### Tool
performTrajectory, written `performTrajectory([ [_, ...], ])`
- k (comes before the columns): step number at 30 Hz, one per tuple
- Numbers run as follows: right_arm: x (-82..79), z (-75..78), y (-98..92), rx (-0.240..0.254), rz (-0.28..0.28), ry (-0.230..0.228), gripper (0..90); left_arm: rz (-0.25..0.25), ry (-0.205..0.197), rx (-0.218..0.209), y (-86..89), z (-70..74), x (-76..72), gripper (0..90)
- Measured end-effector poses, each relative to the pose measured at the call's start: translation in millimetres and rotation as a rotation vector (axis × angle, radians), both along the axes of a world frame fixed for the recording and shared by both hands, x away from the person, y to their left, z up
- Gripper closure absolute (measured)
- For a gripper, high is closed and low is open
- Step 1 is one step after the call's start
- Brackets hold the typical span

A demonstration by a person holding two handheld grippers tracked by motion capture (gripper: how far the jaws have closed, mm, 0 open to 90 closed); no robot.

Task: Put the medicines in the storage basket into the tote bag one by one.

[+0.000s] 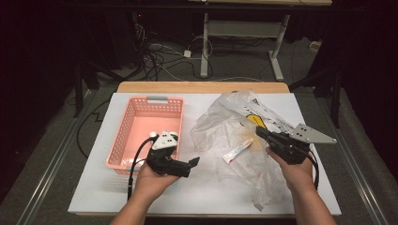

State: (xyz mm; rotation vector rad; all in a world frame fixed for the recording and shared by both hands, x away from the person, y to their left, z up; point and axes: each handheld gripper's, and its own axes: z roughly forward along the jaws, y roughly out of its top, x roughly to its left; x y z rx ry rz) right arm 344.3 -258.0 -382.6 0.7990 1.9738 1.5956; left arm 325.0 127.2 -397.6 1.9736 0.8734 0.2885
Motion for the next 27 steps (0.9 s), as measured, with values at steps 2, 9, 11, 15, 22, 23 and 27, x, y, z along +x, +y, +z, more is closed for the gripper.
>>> performTrajectory([
  [2,-0.1,0.1,0.0,0.001,0.0,0.0,90.0,0.028,-0.007,0.019,8.3,1.0,1.4,0.0],
  [9,0.3,-0.4,0.5,-0.005,0.002,0.001,90.0,0.109,-0.005,0.002,37.3,2.4,7.6,0.0],
  [11,0.3,-0.3,0.5,-0.006,0.003,-0.001,90.0,0.125,-0.004,-0.004,44.9,2.4,9.2,0.0],
  [15,0.3,-0.4,0.4,-0.005,0.0,0.002,90.0,0.17,0.004,-0.019,60.3,1.2,12.3,0.0],
  [22,0.3,-0.5,0.7,-0.005,-0.001,0.003,90.0,0.234,0.013,-0.031,84.0,-0.7,15.8,0.0],
  [23,0.3,-0.5,0.7,-0.005,-0.001,0.003,90.0,0.243,0.016,-0.036,87.1,-0.9,16.1,0.0],
  [27,0.3,-0.5,0.5,-0.004,-0.001,0.002,90.0,0.275,0.019,-0.032,97.3,-2.1,16.8,0.0],
])
